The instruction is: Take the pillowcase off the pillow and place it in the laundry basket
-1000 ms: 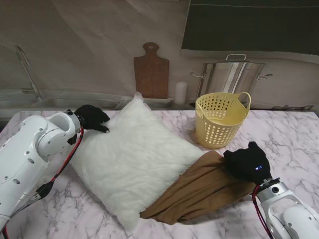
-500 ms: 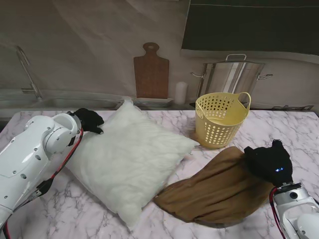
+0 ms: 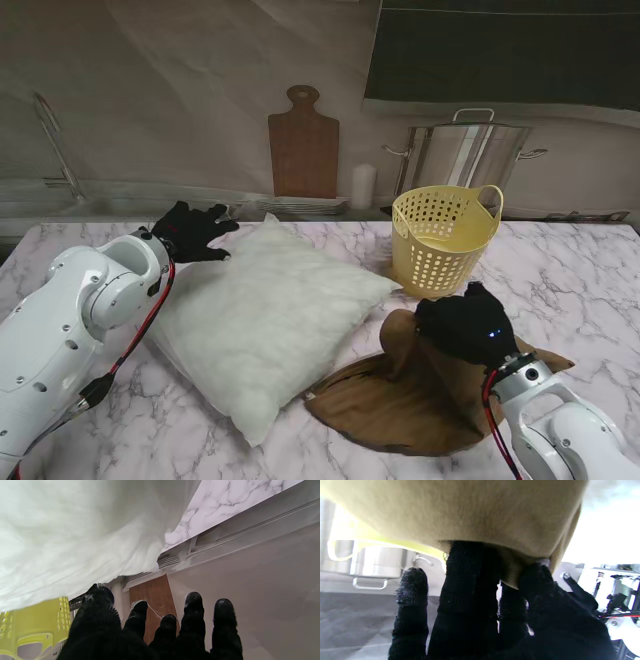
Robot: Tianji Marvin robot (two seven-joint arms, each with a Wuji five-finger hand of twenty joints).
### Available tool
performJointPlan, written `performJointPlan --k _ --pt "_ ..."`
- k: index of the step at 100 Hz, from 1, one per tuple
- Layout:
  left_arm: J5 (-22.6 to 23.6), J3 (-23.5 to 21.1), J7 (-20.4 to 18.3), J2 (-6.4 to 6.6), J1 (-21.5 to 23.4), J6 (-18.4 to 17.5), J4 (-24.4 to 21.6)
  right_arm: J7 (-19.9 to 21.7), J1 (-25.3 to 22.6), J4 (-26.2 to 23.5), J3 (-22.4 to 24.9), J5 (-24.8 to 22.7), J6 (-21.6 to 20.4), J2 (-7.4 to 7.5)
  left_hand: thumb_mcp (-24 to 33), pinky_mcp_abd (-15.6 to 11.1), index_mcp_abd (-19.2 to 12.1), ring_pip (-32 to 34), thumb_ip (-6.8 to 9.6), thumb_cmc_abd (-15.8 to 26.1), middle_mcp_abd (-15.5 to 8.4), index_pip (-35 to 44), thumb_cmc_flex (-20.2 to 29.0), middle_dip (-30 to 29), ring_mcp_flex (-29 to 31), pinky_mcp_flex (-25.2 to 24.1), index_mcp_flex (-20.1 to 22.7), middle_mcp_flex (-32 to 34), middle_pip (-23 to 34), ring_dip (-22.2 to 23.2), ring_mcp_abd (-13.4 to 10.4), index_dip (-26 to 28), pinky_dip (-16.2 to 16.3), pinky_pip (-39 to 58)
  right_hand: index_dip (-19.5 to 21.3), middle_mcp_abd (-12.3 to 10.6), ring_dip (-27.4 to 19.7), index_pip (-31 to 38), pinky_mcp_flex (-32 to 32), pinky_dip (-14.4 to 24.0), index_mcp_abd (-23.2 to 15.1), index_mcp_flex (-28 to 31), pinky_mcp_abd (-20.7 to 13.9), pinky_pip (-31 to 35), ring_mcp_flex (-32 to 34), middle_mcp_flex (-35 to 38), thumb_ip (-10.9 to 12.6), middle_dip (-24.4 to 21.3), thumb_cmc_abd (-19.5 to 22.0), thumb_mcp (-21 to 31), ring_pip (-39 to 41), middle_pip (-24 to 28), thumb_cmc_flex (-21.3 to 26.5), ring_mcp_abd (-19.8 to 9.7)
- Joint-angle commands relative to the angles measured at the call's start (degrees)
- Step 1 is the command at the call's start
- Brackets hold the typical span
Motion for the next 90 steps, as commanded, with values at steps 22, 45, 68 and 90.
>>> performJointPlan --k 22,45,68,90 --pt "-2.9 0.0 3.4 -1.24 3.8 2.4 -3.1 6.1 2.4 2.8 -6.8 5.1 -1.5 -0.36 0.6 4.1 0.8 -2.5 1.03 2.7 1.0 -2.5 -1.3 -0.9 -3.6 -2.1 -3.9 -0.1 -0.3 -4.2 3.3 -4.4 -3.7 -6.9 -7.7 7.5 -6.7 -13.6 -2.8 -3.4 7.2 -1.2 4.6 -5.0 -3.6 -0.5 4.3 -14.8 6.1 -1.2 -14.9 -16.4 -4.2 7.3" --pt "-4.7 1.3 7.5 -1.82 6.0 4.2 -3.3 18.5 2.9 3.1 -9.7 10.6 -0.4 0.14 0.6 5.2 0.2 -2.5 0.95 2.4 1.0 -1.0 -1.2 -0.8 -4.0 -3.4 -0.4 1.8 0.1 -5.6 2.4 -4.4 -5.9 -10.3 -3.0 14.3 -16.0 -31.8 -11.5 -4.9 11.9 -9.7 7.5 -11.4 -18.3 -13.2 8.2 -24.6 17.6 -21.9 -27.1 -26.8 -18.5 13.0" --pt "-6.6 3.3 8.6 -2.04 6.3 5.7 -1.8 24.9 -2.3 -1.9 -5.7 7.4 0.0 0.72 0.6 5.7 0.3 -2.4 0.92 2.3 1.2 -0.6 -1.2 -0.8 -3.7 -3.7 0.5 1.8 0.0 -5.8 2.3 -4.4 -6.4 -11.5 4.7 9.4 -21.5 -25.1 -23.2 -4.8 -6.6 -2.9 6.6 -20.9 -39.3 -32.7 9.4 -17.5 23.8 -37.0 -34.6 -24.6 -18.9 12.5" --pt "-6.9 3.8 9.0 -2.09 6.5 6.5 -1.4 6.3 -4.2 -0.5 -3.1 9.5 -0.6 -1.27 0.6 5.8 0.5 -2.4 0.92 2.3 1.5 0.0 -1.2 -0.8 -4.0 -3.9 1.7 1.5 -0.1 -5.8 2.4 -4.2 -6.6 -12.4 3.2 6.2 -19.1 -16.3 -22.0 -4.2 -8.4 10.7 7.0 -20.5 -32.9 -23.3 10.2 -13.5 15.9 -36.2 -30.1 -15.5 -9.7 9.5"
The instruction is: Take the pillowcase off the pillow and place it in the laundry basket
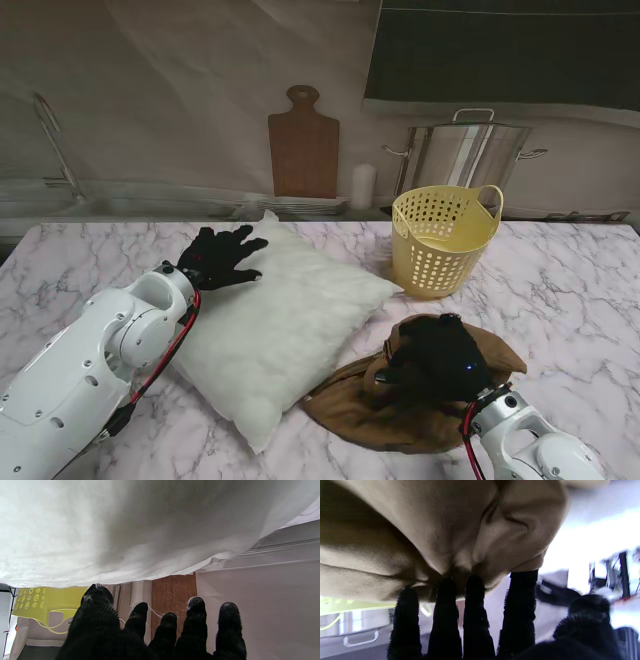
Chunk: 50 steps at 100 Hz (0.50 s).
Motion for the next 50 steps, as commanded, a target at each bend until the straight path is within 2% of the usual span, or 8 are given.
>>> performJointPlan --k 1,7,9,13,20,33,43,50 --pt "0.2 0.2 -0.6 -0.24 0.3 0.4 0.1 -0.1 0.0 0.3 1.3 -0.3 -1.0 -0.96 0.6 2.2 0.2 -0.5 0.92 2.2 1.3 0.4 -0.3 -0.6 -1.8 -1.2 0.9 0.0 -0.4 -0.9 0.6 -1.1 -1.1 -12.4 -2.2 -1.8 1.7 -1.3 1.1 0.1 -1.6 -2.4 1.6 0.3 4.2 4.4 1.6 2.3 -1.5 -0.2 3.0 4.6 2.7 -1.4" --pt "0.9 0.1 -0.7 -0.19 0.4 0.5 -0.1 -4.2 0.0 0.8 2.2 -0.6 -1.9 -1.32 0.6 2.3 0.2 -0.4 0.93 2.1 1.3 0.7 -0.3 -0.6 -1.8 -1.1 1.4 0.0 -0.3 -0.9 0.7 -1.0 -1.1 -12.6 -2.5 -3.7 5.9 -1.4 3.7 0.5 0.7 -5.3 1.9 2.4 11.8 12.7 2.1 8.6 -3.4 1.5 8.6 12.5 3.0 -3.4" --pt "1.0 0.0 -0.8 -0.18 0.5 0.5 -0.2 -5.2 0.0 1.0 2.4 -0.5 -2.0 -1.45 0.5 2.3 0.3 -0.4 0.9 2.1 1.3 0.7 -0.5 -0.6 -1.7 -1.1 1.4 0.1 -0.3 -0.9 0.6 -1.0 -1.1 -12.7 -2.3 -4.4 8.9 -0.5 4.7 0.2 1.4 -4.5 2.0 3.7 15.0 16.1 1.3 12.5 -6.2 11.4 10.7 14.6 -1.6 -4.1" --pt "0.9 0.0 -0.7 -0.2 0.6 0.5 -0.3 -6.9 -0.1 1.0 2.8 -0.1 -2.2 -1.73 0.6 2.3 0.3 -0.4 0.92 2.1 1.2 0.8 -0.4 -0.6 -1.8 -1.2 1.6 0.1 -0.3 -0.9 0.7 -0.9 -1.1 -12.8 -1.7 -5.0 12.0 1.3 6.8 1.1 2.6 -2.0 1.8 6.1 19.2 19.8 0.9 16.4 -8.3 17.2 15.7 20.4 -3.7 -5.1" --pt "0.8 -0.2 -0.6 -0.22 0.7 0.4 -0.4 -8.3 -0.9 0.2 3.8 0.5 -2.2 -2.08 0.6 2.4 0.2 -0.3 0.92 2.2 1.2 1.0 -0.3 -0.5 -1.7 -1.2 1.9 0.1 -0.3 -0.8 0.7 -0.8 -1.0 -13.0 -1.0 -6.2 17.2 4.8 12.0 2.9 4.2 4.2 1.2 10.6 27.6 28.8 0.7 21.4 -9.0 19.3 25.7 29.5 -4.6 -5.5" --pt "1.1 -0.2 -0.7 -0.19 0.6 0.4 -0.5 -9.6 -3.3 -2.6 6.0 -2.7 -0.9 -1.99 0.6 2.4 0.2 -0.4 0.92 2.2 1.3 1.1 -0.3 -0.5 -1.8 -1.2 2.3 0.0 -0.4 -0.8 0.6 -0.7 -0.9 -13.2 -1.8 -5.6 19.3 3.9 13.7 3.0 4.4 4.6 1.6 12.7 28.4 30.2 0.5 26.2 -9.5 20.5 31.1 36.5 -7.2 -5.2" --pt "1.1 -0.3 -0.7 -0.2 0.7 0.4 -0.5 -6.8 -6.2 -6.1 7.8 -8.3 3.4 -1.39 0.6 2.4 0.3 -0.4 0.91 2.2 1.3 1.4 -0.4 -0.5 -1.8 -1.0 2.8 0.1 -0.3 -0.8 0.6 -0.5 -0.8 -13.3 -2.1 -3.7 16.3 -4.4 10.1 2.4 3.1 -6.9 3.3 10.3 15.4 9.9 -0.3 28.6 -10.6 24.7 20.4 24.2 -14.0 -3.2" --pt "1.0 -0.3 -0.4 -0.23 0.7 0.5 -0.4 1.6 -7.9 -8.8 9.3 -11.9 5.5 -0.79 0.6 2.4 0.3 -0.3 0.91 2.2 1.3 1.4 -0.4 -0.5 -1.8 -1.0 2.9 0.2 -0.3 -0.8 0.7 -0.5 -0.7 -13.4 -2.7 -0.7 6.9 -16.8 5.4 1.6 6.2 -25.5 6.0 5.2 2.6 -8.2 -1.0 14.3 -11.1 28.2 5.5 3.5 -19.6 0.7"
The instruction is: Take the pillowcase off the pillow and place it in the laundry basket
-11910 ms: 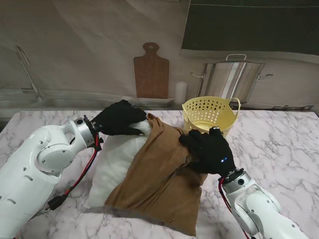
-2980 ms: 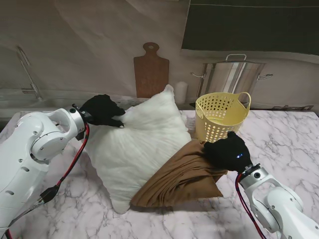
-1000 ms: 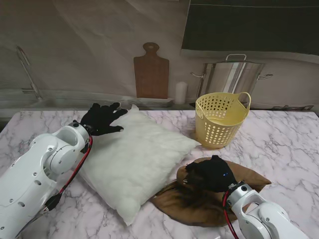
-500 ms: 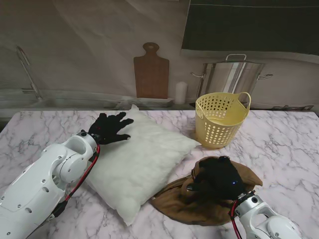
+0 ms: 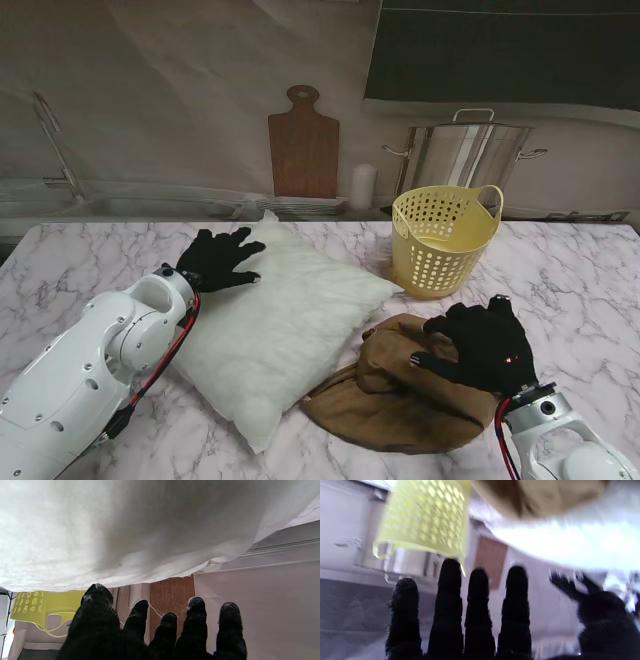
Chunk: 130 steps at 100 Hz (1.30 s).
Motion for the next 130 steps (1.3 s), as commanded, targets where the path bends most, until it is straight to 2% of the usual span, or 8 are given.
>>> performJointPlan --k 1,15,22,61,82,99,111,130 --pt "-0.1 0.1 -0.4 -0.2 0.0 0.2 -0.1 8.0 -1.6 -2.0 1.0 2.1 -1.0 0.99 0.6 1.8 0.3 -0.4 0.92 2.2 1.2 0.4 -0.3 -0.5 -1.8 -1.0 1.8 0.2 -0.3 -0.8 0.7 -0.4 -0.6 -13.4 -1.2 2.8 -7.4 -8.9 -3.9 -0.9 3.3 -13.8 4.0 -4.7 -9.8 -12.2 -1.5 -11.0 -0.8 3.0 -11.0 -15.6 -5.2 3.8" --pt "-0.3 0.1 -0.3 -0.24 0.2 0.6 -0.2 16.9 1.0 -1.2 -1.1 3.1 1.4 1.44 0.6 1.9 0.4 -0.4 0.9 2.1 1.3 0.6 -0.3 -0.5 -1.9 -1.2 2.3 0.2 -0.4 -0.8 0.7 -0.3 -0.5 -13.7 -3.0 5.7 -19.6 -26.5 -9.9 -10.7 10.1 -32.2 10.6 -15.1 -22.2 -26.2 -2.6 -31.3 -3.0 6.4 -21.4 -31.7 -11.2 11.5" --pt "-0.3 0.1 -0.4 -0.24 0.3 0.7 -0.2 18.7 3.3 0.4 -3.5 2.7 3.2 1.68 0.6 1.9 0.4 -0.4 0.89 2.1 1.3 0.7 -0.3 -0.5 -2.0 -1.2 2.6 0.3 -0.4 -0.8 0.8 -0.2 -0.5 -13.9 -14.5 6.6 -23.9 -27.2 -11.9 -21.8 12.0 -31.7 13.2 -13.9 -24.9 -30.1 -3.2 -36.6 -2.8 7.4 -22.7 -33.8 -14.5 14.3" --pt "-0.9 0.6 -0.1 -0.32 0.4 1.3 0.0 29.2 13.4 8.7 -15.3 1.7 10.8 2.85 0.6 2.2 0.8 -0.6 0.89 2.1 1.4 0.4 -0.3 -0.5 -2.4 -1.6 2.1 0.0 -0.5 -0.9 0.8 -0.2 -0.5 -14.9 -19.6 6.4 -20.8 -27.2 -2.4 -19.9 12.0 -31.2 16.2 -2.2 -17.6 -31.5 -4.2 -36.3 -8.4 11.1 -16.6 -32.5 -15.3 15.4" --pt "-1.0 0.7 -0.5 -0.31 0.5 1.7 0.0 37.0 13.4 8.0 -16.8 1.1 10.5 3.37 0.7 2.4 0.9 -0.6 0.91 2.1 1.5 0.3 -0.1 -0.5 -2.5 -1.8 2.0 -0.2 -0.6 -0.9 0.9 -0.2 -0.5 -15.6 -1.7 6.9 -11.5 -25.5 10.1 -6.1 12.3 -32.6 9.7 3.9 -7.7 -33.3 -5.0 -34.5 -17.8 14.8 -10.5 -28.7 -10.5 12.1" --pt "-1.1 0.9 -0.6 -0.32 0.4 1.9 -0.2 40.0 13.0 7.2 -18.1 -0.4 10.6 3.54 0.7 2.6 1.0 -0.7 0.88 2.4 1.6 0.2 0.6 -0.5 -2.8 -1.9 1.8 -0.4 -0.6 -0.9 0.9 -0.2 -0.5 -16.2 13.8 8.6 -3.2 -22.4 18.8 -1.7 14.5 -33.5 1.4 9.7 -1.0 -33.2 -3.3 -28.2 -22.0 9.7 -3.8 -19.9 3.0 7.7" --pt "-1.1 1.1 -0.7 -0.32 0.3 2.0 -0.2 40.2 13.5 7.7 -19.1 -0.5 11.2 3.59 0.6 2.8 1.1 -0.7 0.84 2.3 1.6 0.2 0.7 -0.6 -2.8 -2.0 1.8 -0.4 -0.6 -0.9 1.1 -0.2 -0.6 -16.6 15.9 9.4 1.7 -16.4 25.8 -2.4 13.8 -31.7 -6.3 14.2 6.7 -31.2 -1.9 -22.2 -25.3 5.8 3.8 -10.1 16.4 3.6" --pt "-1.1 1.3 -0.9 -0.3 0.3 2.1 -0.1 37.1 15.0 10.2 -20.6 0.6 11.7 3.66 0.6 2.7 1.0 -0.7 0.82 2.4 1.6 0.1 0.6 -0.6 -2.8 -1.9 1.6 -0.5 -0.6 -1.0 1.0 -0.3 -0.6 -17.1 20.0 4.9 8.1 -1.5 36.2 -0.4 2.9 -22.3 -17.2 21.2 19.4 -19.3 -1.6 -12.7 -21.0 20.7 20.7 2.6 28.8 -6.3"
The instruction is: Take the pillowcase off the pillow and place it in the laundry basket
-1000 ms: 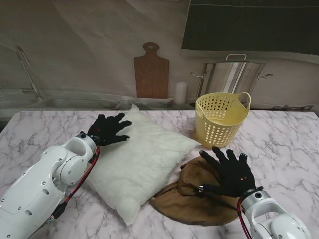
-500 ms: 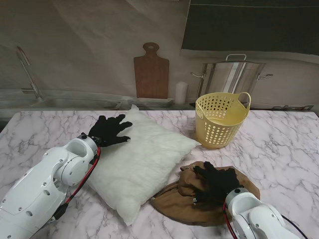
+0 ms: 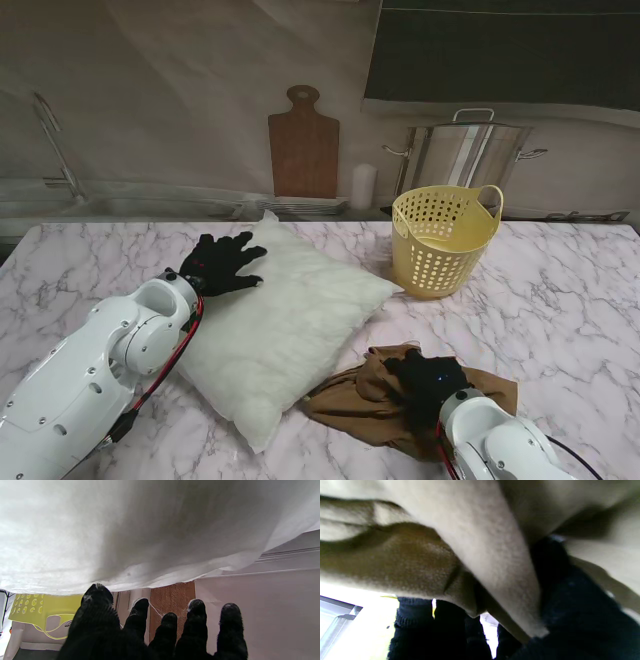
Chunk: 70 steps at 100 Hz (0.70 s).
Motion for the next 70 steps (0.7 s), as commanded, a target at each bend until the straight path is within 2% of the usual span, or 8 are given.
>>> performJointPlan --k 1,10,13,17,24,32,47,70 --pt "-0.1 0.2 -1.0 -0.18 -0.1 0.3 -0.1 -0.1 0.3 0.9 -0.2 0.5 0.1 0.08 0.6 2.0 0.9 -0.5 0.82 2.5 1.2 0.1 0.6 -0.6 -1.0 -1.1 0.4 -0.6 -0.6 -0.9 0.8 -0.3 -0.5 -17.1 2.1 -1.8 2.6 4.8 3.5 1.8 -5.2 4.2 -4.0 3.2 5.2 3.7 1.3 2.7 1.7 6.1 6.1 4.2 4.4 -3.4" --pt "-0.1 0.2 -1.2 -0.17 0.0 0.5 -0.3 -2.8 0.6 1.8 -0.4 1.5 0.4 -0.02 0.6 2.1 0.9 -0.5 0.82 2.5 1.3 0.1 0.6 -0.6 -1.0 -1.1 0.4 -0.6 -0.6 -0.9 0.9 -0.3 -0.5 -17.3 2.9 -4.3 3.5 12.1 8.0 3.2 -9.4 12.6 -6.2 5.9 10.4 14.2 0.0 6.0 3.1 11.7 11.6 7.1 6.9 -6.5" --pt "-0.1 0.1 -1.2 -0.18 0.0 0.6 -0.3 -3.8 0.6 2.1 -0.3 2.2 0.4 -0.08 0.6 2.1 0.9 -0.5 0.82 2.6 1.3 0.1 0.6 -0.6 -1.0 -1.1 0.4 -0.5 -0.6 -0.9 0.8 -0.3 -0.5 -17.3 0.5 -4.5 2.9 15.9 10.2 3.4 -9.5 17.6 -6.7 7.2 12.9 20.5 -3.9 9.1 1.7 12.3 12.8 5.6 8.9 -7.0" --pt "-0.2 0.1 -1.2 -0.19 0.0 0.6 -0.3 -5.5 0.6 2.4 -0.3 3.2 0.6 -0.18 0.6 2.1 1.0 -0.5 0.83 2.7 1.3 0.1 0.7 -0.6 -1.0 -1.0 0.4 -0.5 -0.6 -0.9 0.8 -0.3 -0.4 -17.4 -4.0 -4.6 3.4 21.0 11.9 3.7 -10.2 21.7 -7.1 8.2 14.4 25.4 -5.5 10.8 0.5 13.6 13.8 3.8 10.9 -7.1" --pt "-0.2 0.1 -1.1 -0.21 0.0 0.6 -0.3 -9.1 0.4 2.9 0.0 4.5 1.1 -0.47 0.6 2.2 0.9 -0.4 0.82 2.7 1.3 0.1 0.7 -0.5 -1.0 -1.0 0.4 -0.5 -0.6 -0.9 0.8 -0.3 -0.4 -17.5 -9.8 -5.2 6.0 28.0 13.3 6.2 -10.0 30.6 -9.2 12.5 14.7 34.1 -6.1 12.1 0.2 17.6 20.2 4.2 13.5 -8.7" --pt "-0.3 0.1 -0.9 -0.23 -0.1 0.6 -0.1 -12.2 -0.4 2.3 1.0 4.9 1.6 -0.82 0.6 2.1 0.9 -0.4 0.81 2.7 1.3 0.1 0.7 -0.5 -0.9 -1.0 0.4 -0.5 -0.6 -0.9 0.8 -0.3 -0.3 -17.5 -11.1 -5.3 6.5 31.4 14.2 6.9 -9.0 40.1 -10.4 15.3 14.9 37.3 -6.7 13.3 0.4 20.8 24.2 5.6 15.0 -9.8" --pt "-0.6 0.1 -0.7 -0.27 -0.2 0.6 0.0 -18.5 -3.1 -0.9 5.3 5.1 1.9 -1.7 0.6 2.1 1.0 -0.4 0.82 2.8 1.3 0.1 0.8 -0.5 -0.9 -0.9 0.4 -0.4 -0.6 -0.9 0.8 -0.3 -0.1 -17.6 -7.1 -3.9 6.1 31.3 14.3 6.2 -8.2 42.8 -10.3 16.2 14.8 36.5 -7.5 17.1 1.5 21.6 25.7 7.7 16.4 -10.2" --pt "-1.1 0.4 -0.4 -0.36 -0.5 1.0 0.3 -28.8 -2.8 -3.5 10.6 3.0 1.8 -2.69 0.5 2.0 1.0 -0.4 0.82 2.8 1.3 0.2 0.8 -0.5 -0.8 -0.7 0.5 -0.3 -0.5 -0.9 0.8 -0.2 0.1 -17.6 -2.4 -4.6 4.4 31.3 13.4 4.6 -8.7 41.9 -8.2 13.6 14.7 35.1 -7.8 19.3 3.8 20.5 22.3 9.1 16.8 -9.7"
